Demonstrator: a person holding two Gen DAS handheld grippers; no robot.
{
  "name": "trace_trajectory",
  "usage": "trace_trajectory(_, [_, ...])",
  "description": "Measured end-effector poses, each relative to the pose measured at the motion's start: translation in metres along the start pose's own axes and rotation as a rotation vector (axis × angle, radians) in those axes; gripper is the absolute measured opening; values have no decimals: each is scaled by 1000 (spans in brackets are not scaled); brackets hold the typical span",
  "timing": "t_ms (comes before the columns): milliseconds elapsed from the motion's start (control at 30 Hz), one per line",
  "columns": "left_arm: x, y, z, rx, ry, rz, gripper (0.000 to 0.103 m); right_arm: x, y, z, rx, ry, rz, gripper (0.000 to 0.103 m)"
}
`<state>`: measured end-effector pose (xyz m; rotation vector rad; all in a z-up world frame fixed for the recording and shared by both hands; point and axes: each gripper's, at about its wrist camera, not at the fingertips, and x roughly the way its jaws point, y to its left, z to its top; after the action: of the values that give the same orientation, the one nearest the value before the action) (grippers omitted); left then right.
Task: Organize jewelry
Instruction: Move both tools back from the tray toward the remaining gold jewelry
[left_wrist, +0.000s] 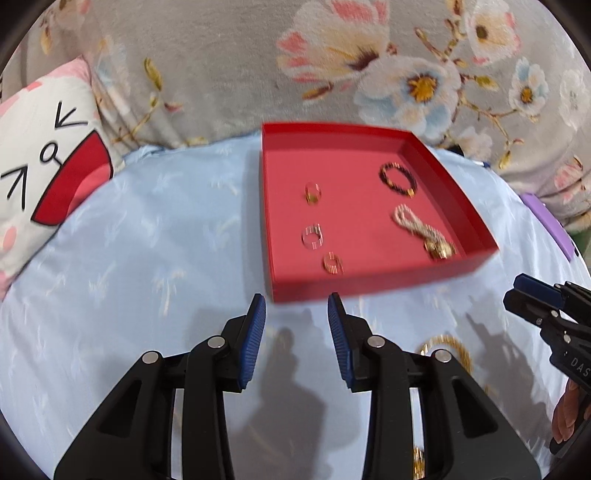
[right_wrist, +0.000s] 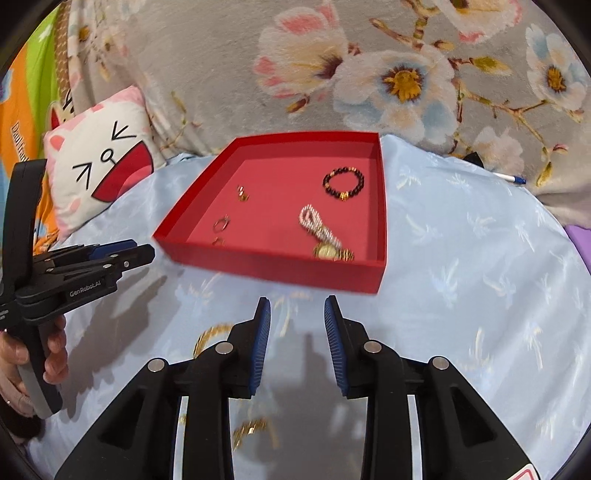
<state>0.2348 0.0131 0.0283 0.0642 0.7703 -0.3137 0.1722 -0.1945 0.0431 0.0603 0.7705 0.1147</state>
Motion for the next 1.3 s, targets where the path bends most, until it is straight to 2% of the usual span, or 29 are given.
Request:
trace_trajectory(233, [-7, -11, -34, 9, 28, -4, 36, -8, 6, -37, 26, 65, 34, 31])
trace_trajectory(300, [-9, -12, -41, 3, 35, -9, 41, -6, 9, -45, 32, 86, 41, 33])
trace_trajectory(433, [-12, -12, -52, 0, 48, -11, 41, -4, 15, -55, 41, 108, 52, 39])
trace_trajectory(567, [-14, -12, -61, 5, 53, 1, 41, -2, 20, -56, 58, 104, 54, 54])
trace_trajectory(933, [-11, -12, -65, 2, 66, 13, 42, 13, 36, -49, 74, 126, 39, 57])
trace_trajectory(1000, [-11, -12, -65, 1, 68, 17, 51, 16, 38, -47, 79, 130, 32, 61])
trace_trajectory(1100, [-12, -12, -64, 3, 63, 22, 52, 22, 42, -45, 87, 137, 19, 66])
trace_trajectory(1300, [-12, -10, -65, -7, 63, 29, 52, 33, 57, -38, 75, 140, -5, 67])
